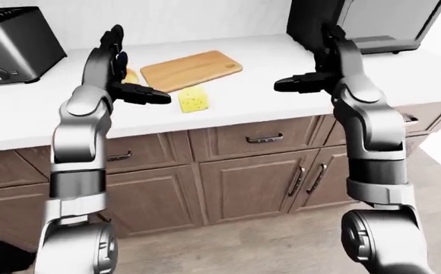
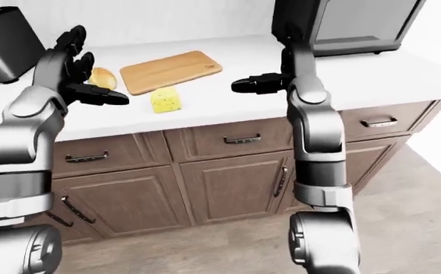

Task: Place the bread and cheese on the cutting board.

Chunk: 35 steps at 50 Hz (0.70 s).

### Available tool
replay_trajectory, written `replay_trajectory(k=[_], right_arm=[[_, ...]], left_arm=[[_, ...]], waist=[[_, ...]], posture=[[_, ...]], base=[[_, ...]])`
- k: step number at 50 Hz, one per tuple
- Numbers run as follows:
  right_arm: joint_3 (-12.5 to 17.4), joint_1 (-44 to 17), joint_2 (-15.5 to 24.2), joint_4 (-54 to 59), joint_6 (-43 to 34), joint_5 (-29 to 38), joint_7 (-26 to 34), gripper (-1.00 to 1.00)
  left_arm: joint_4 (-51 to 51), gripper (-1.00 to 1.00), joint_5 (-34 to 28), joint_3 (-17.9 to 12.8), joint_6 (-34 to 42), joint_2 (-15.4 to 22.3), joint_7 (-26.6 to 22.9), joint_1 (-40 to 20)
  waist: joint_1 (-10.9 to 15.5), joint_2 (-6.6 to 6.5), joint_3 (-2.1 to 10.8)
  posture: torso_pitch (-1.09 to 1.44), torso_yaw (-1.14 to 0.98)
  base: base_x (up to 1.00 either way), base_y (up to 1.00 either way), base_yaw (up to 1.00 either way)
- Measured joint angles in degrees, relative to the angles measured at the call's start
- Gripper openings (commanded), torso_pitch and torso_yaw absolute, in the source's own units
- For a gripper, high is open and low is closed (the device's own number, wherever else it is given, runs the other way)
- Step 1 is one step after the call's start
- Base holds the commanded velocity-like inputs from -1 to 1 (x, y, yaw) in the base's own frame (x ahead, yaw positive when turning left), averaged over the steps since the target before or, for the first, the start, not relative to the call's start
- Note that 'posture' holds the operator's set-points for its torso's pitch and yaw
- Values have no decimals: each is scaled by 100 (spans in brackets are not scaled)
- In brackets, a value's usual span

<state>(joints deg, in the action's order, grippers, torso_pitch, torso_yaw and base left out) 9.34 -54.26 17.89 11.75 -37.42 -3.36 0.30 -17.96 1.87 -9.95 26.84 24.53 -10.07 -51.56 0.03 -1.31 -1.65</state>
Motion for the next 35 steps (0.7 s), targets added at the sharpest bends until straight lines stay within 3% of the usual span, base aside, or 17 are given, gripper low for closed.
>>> replay_trajectory(k=[4,8,9,11,17,20,27,35], right_arm=[[-13,-32,-13,5,26,11,-31,100],[-94,-122,-25,-112,86,-39,43,100],[-122,-104,-71,-103,118,-50,53,100],[-244,-87,-175,8,124,-95,79,100],[-184,-59,-111,32,76,-206,74,100],[-113,-70,-64,-56,133,-183,17,100],[-22,101,-23,48,155,-167,-65,100],[-131,33,-95,19,170,-80,-82,100]], left_arm=[[-13,100,22,-18,-36,53,-51,-15],[95,100,-28,-171,-55,158,16,-63],[91,100,-42,-208,-65,174,36,-37],[25,100,-83,-288,-48,218,75,69],[-34,100,-119,-206,31,170,67,-6],[-9,100,-93,-158,6,155,20,-59],[-95,100,-80,-35,8,68,-41,-80],[10,100,-105,-116,-7,122,-20,-74]], waist=[[32,-36,63],[114,-237,-1],[175,-183,-31],[253,-204,-118],[113,100,-325],[129,375,-223],[-32,56,-121],[-22,68,-49]], posture=[[0,0],[0,0],[0,0],[0,0],[0,0],[0,0],[0,0],[0,0]], base=[[0,0,100],[0,0,100],[0,0,89],[0,0,0],[0,0,0],[0,0,0],[0,0,0],[0,0,0]])
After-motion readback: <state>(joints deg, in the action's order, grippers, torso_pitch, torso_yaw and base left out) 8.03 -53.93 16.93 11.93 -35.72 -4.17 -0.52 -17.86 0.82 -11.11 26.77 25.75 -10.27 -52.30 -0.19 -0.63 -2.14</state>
